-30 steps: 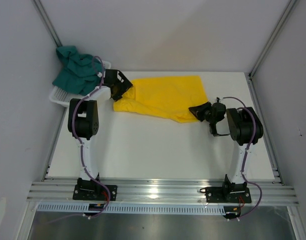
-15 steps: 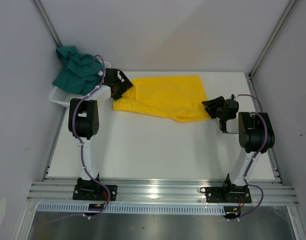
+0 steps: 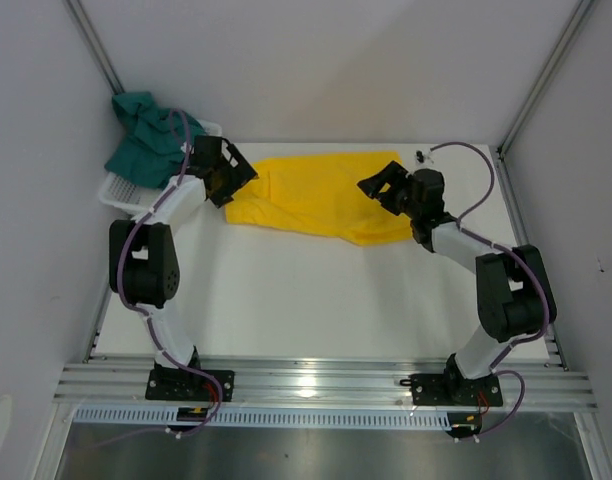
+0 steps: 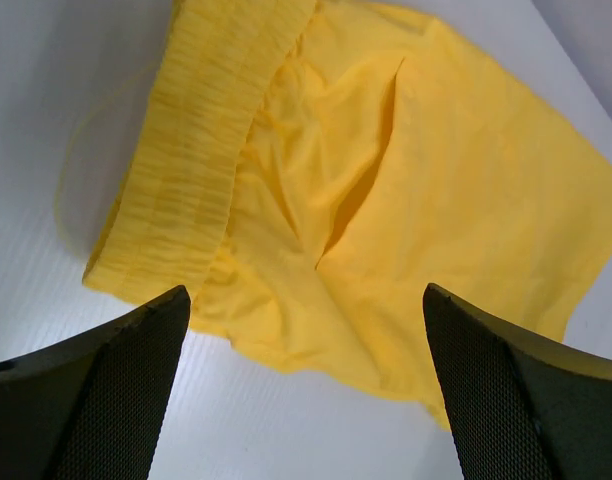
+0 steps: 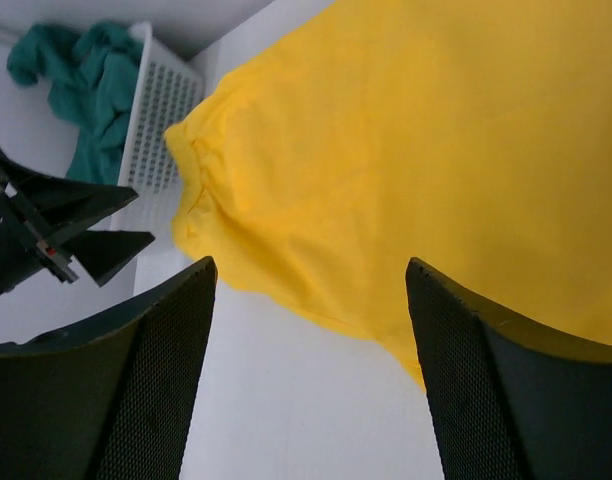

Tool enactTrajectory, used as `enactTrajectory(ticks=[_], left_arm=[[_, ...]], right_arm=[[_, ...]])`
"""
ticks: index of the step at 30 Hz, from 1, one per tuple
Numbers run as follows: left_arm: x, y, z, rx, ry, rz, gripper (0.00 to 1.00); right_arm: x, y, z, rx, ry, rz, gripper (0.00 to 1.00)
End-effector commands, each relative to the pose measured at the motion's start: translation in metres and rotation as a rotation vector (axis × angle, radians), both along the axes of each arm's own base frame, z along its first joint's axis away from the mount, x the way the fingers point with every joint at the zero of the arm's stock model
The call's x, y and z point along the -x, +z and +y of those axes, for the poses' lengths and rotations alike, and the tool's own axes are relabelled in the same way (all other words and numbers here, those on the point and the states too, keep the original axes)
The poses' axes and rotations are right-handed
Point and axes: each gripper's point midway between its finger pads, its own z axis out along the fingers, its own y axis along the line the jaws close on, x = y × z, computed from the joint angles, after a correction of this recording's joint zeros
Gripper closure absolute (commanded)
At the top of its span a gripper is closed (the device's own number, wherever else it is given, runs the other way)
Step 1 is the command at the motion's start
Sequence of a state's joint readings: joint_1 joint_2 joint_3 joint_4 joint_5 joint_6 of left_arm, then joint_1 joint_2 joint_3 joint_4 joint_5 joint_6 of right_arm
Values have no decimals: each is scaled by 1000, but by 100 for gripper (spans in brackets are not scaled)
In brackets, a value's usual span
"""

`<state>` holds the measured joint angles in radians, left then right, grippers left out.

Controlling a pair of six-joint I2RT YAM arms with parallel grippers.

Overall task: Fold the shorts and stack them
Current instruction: Fold the shorts

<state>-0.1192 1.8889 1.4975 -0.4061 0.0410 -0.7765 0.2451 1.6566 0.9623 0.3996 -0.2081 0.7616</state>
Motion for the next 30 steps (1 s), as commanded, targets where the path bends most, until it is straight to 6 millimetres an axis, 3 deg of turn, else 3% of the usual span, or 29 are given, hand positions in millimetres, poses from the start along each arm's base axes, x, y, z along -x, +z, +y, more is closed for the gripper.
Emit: enactTrajectory(ticks=[1,2,4,5,6,7,8,11,13,14,16,19,24,27,30], left_arm=[[23,17,-4,21,-54,-21,1],[35,2,-3,24,-59,14,1],[39,11,-3,39,-67,-19,1],[50,-3,-3,45,-72,15,1],[50,-1,-4,56,-77,-1,1],[52,4,-3,61,-76,-17,1],[61,-7,-2,62,-76,4,1],[72,-10,1,66,-77,-8,1],[80,-15,3,62,-75,-12,1],[81,-8,5,55,-76,-36,1],[85,-5,8,37,-66,-46,1],[94,-3,10,33,-62,-62,1],[99,-7,12,30,-56,-60,1],[98,-7,11,36,-58,-64,1],[99,-7,6,58,-74,-73,1]], right_arm=[[-9,2,48,53,160,-27,23],[-9,-1,64,50,198,-20,23],[-20,-10,90,31,267,-6,25],[-23,-11,101,20,289,-7,26],[-23,-12,116,5,317,-11,27],[-25,-31,129,-25,352,30,31],[-34,-16,142,-57,376,-19,33],[-46,-29,178,-100,431,-6,37],[-51,-40,194,-98,447,6,38],[-55,-67,195,-72,425,61,38],[-64,-68,204,-55,416,49,36],[-72,-96,202,1,368,105,37],[-69,-143,179,50,295,241,37],[-53,-164,156,85,259,307,38],[-24,-185,125,138,227,400,38]])
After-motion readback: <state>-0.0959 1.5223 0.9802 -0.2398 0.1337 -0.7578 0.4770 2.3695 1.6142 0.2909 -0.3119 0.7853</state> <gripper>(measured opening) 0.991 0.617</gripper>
